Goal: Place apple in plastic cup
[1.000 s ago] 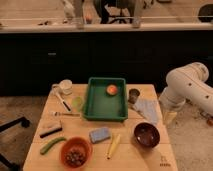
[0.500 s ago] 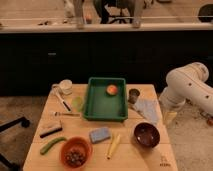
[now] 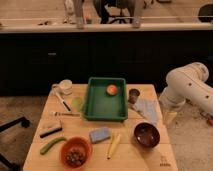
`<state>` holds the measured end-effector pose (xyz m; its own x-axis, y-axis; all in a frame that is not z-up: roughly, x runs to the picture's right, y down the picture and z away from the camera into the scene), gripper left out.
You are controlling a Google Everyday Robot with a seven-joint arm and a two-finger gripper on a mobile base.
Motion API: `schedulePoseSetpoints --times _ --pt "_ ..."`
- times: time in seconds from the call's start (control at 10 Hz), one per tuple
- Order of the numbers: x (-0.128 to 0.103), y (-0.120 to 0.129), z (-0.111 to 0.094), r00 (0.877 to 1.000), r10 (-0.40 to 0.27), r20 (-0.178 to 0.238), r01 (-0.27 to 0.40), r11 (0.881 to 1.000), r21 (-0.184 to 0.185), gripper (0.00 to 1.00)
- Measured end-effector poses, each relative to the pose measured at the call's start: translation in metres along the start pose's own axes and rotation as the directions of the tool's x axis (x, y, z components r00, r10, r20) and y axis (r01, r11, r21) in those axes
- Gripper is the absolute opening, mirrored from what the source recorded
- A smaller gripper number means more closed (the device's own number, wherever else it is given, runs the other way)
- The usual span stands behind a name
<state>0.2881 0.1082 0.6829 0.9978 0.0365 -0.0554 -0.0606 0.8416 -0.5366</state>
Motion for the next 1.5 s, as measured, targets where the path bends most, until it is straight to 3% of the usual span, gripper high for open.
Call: schedulePoseSetpoints --times 0.7,1.1,1.5 --pt "-0.002 -0.001 0.001 1.0 -0.019 -0.016 0.019 1.0 0.007 0.8" --pt "-0.052 -0.003 0.0 0.99 -0.129 -0.054 0.13 0.991 0.029 0.8" --pt "-0.076 -0.006 0.002 0.982 -0.171 -0.078 0.174 0.984 0.033 0.8"
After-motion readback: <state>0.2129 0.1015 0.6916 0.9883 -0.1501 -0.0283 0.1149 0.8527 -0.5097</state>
